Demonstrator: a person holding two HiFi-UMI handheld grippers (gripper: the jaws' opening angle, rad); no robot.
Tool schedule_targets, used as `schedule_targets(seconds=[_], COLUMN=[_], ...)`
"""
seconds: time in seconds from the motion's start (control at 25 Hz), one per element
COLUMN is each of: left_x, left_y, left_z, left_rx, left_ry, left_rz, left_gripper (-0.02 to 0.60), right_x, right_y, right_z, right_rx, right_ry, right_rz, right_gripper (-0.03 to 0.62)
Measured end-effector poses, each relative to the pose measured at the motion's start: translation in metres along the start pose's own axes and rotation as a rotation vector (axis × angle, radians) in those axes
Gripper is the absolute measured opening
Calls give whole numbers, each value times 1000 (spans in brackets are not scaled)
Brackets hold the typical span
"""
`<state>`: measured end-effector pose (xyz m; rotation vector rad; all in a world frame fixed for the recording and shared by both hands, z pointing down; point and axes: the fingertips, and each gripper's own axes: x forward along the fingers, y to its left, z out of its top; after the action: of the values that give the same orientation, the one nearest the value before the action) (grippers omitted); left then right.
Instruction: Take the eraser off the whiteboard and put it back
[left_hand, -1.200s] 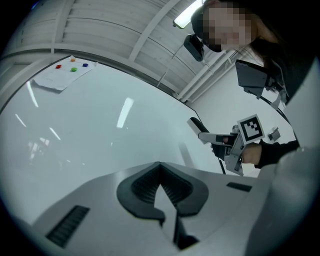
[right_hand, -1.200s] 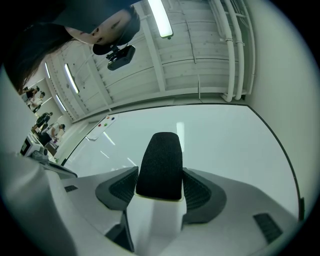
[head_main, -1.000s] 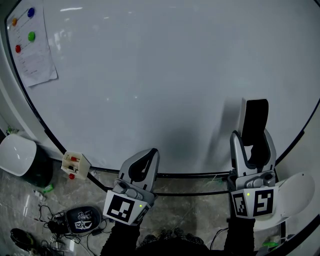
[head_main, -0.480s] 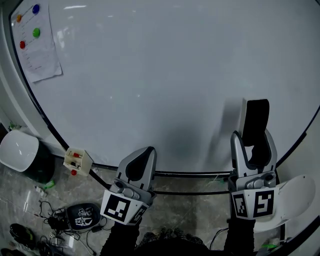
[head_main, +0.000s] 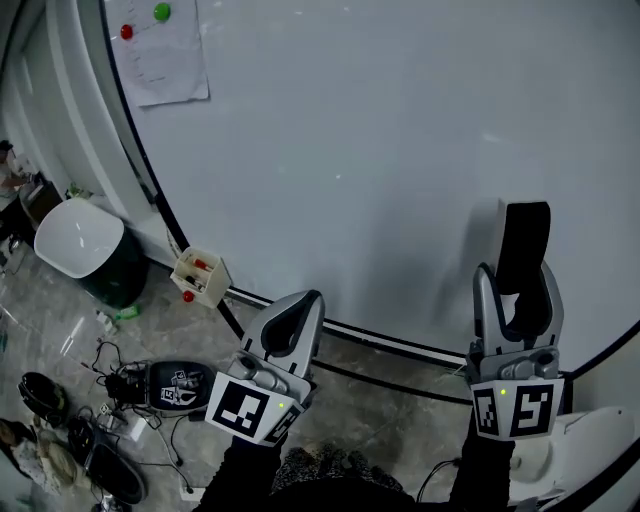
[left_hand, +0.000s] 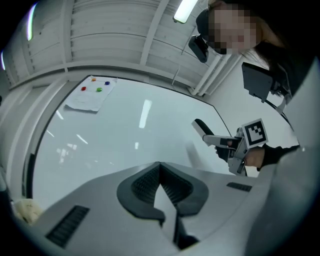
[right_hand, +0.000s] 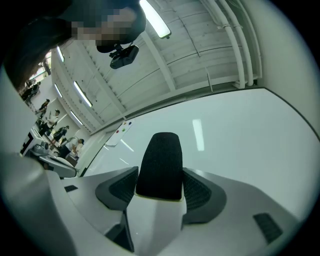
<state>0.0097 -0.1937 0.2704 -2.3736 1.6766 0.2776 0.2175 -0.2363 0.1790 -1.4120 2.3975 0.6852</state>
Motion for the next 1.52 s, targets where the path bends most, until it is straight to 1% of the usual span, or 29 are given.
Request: schedule_targets(seconds=[0.2, 0.36, 0.48, 0.6, 0.76, 0.88, 0.96, 1.08, 1.2, 1.52], left_x=[-41, -74, -90, -98, -113, -121, -129, -140, -149, -178], left_y=[20, 29, 46, 70, 113, 147, 171, 207, 239, 302], left_z=[-1, 6, 7, 9, 13, 11, 7, 8, 10, 4], left_rx=[31, 55, 70, 82, 80, 95, 90, 87, 67, 47], left_ry=[43, 49, 41, 32, 18, 30, 41, 29, 18, 23], left_rz=[123, 197, 230, 236, 237, 246, 255, 247, 251, 235], left_gripper=[6, 6, 6, 6, 6, 6, 6, 6, 6, 6], right_x=[15, 18, 26, 42, 64, 81, 92, 110, 128, 154], right_y=[34, 65, 93, 121, 163, 192, 211, 241, 274, 355], right_z=[-6, -3, -2, -1, 1, -3, -6, -7, -6, -18], right_rx=[56, 99, 101, 95, 86, 69, 65, 54, 39, 10], right_ry=[-19, -39, -52, -62, -61, -51, -38, -30, -29, 2], right_rz=[96, 170, 215, 235, 243, 239, 237, 232, 238, 282], right_gripper=[279, 279, 279, 279, 279, 279, 279, 279, 279, 279])
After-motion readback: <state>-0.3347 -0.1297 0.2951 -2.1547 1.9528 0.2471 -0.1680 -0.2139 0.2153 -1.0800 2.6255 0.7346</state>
